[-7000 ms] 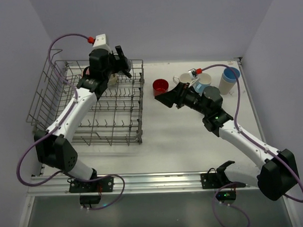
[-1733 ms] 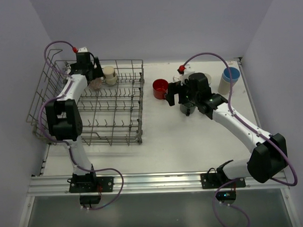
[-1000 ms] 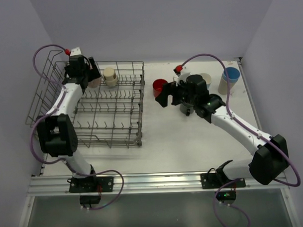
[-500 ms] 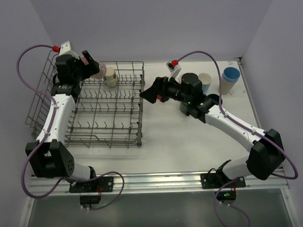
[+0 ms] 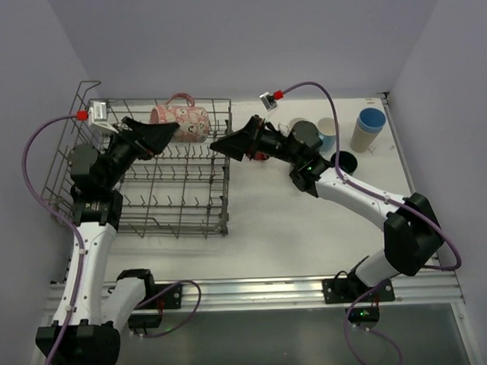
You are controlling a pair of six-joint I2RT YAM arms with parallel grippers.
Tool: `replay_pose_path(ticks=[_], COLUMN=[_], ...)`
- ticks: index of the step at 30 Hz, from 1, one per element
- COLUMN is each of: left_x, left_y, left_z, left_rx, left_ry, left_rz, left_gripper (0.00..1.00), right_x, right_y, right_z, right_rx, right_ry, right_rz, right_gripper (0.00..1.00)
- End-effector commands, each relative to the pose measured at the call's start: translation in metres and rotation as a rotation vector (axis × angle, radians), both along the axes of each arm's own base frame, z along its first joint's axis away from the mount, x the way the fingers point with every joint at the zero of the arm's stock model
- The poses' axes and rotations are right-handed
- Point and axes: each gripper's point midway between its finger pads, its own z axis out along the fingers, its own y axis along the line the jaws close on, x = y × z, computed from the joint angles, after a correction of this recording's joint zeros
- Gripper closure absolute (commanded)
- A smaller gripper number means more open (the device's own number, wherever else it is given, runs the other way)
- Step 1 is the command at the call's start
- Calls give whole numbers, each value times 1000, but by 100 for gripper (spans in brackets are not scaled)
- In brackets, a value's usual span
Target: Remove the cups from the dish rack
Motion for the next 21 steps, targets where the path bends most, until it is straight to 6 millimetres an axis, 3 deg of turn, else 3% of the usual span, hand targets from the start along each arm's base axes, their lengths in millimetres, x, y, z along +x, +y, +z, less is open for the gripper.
replay_pose_path(ticks=[1, 11, 17, 18, 21], left_x=[-39, -71, -77, -77, -80], left_y=[-24, -40, -52, -54, -63], left_z=[54, 47, 36, 36, 36], left_rx=[-107, -189, -225, -226, -223], left_ry=[-202, -166, -142, -142, -147], left_rz=[-185, -334, -380, -385, -407], left_gripper=[89, 87, 85, 85, 78], right_x=[-19, -30, -37, -39, -39], right_y=[0, 13, 20, 21, 21], right_z=[33, 51, 53, 54, 56], right_rx=[91, 119, 174, 184, 199], right_ry=[-91, -143, -121, -105, -106], right_rz=[73, 155, 228, 242, 243], right_gripper=[3, 22, 51, 62, 75])
